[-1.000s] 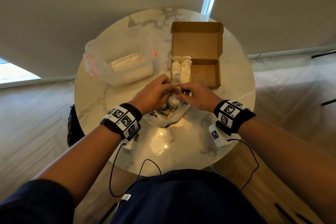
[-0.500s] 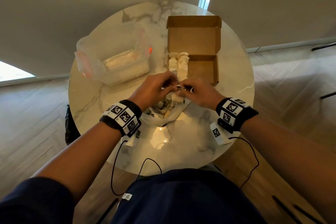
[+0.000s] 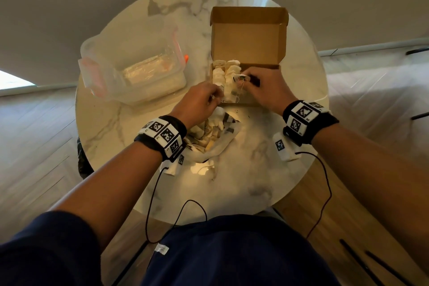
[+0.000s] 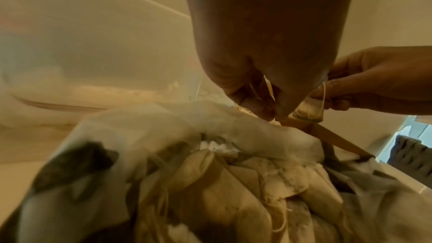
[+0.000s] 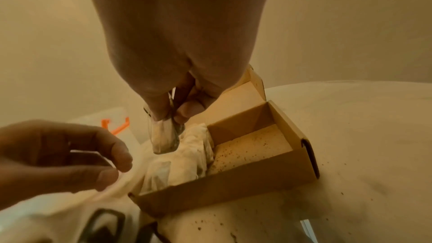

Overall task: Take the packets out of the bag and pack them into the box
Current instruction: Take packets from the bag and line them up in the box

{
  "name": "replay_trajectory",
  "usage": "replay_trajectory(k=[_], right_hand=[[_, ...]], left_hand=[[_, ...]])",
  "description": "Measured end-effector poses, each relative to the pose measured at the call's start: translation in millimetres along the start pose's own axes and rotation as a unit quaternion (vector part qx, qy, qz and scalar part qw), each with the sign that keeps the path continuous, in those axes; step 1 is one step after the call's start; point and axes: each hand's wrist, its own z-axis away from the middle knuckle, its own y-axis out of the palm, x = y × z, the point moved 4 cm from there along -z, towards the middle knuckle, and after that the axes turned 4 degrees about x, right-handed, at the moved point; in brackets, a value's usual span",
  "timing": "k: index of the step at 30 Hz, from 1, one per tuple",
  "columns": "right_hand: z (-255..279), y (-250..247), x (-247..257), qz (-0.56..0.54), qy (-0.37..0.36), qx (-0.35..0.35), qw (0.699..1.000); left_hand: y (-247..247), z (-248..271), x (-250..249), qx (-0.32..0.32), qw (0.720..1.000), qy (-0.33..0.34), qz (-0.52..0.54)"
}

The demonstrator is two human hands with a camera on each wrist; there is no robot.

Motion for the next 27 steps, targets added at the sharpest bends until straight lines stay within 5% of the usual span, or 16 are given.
replay_trajectory(k=[7, 14, 27], right_hand=[[-13.1, 39.4, -19.2, 0.076, 0.017, 0.093, 0.993], [-22.9, 43.5, -23.0, -0.009, 0.078, 0.047, 0.996], [-23.7, 46.5, -31.2, 0.068, 0.063, 0.103, 0.990]], left_hand=[[19.5, -15.5, 15.9, 0.057, 0.997, -0.038, -0.019], [20.9, -20.1, 20.6, 0.064, 0.997, -0.034, -0.014], [21.3, -19.9, 24.6, 0.060, 0.998, -0.034, -0.008]])
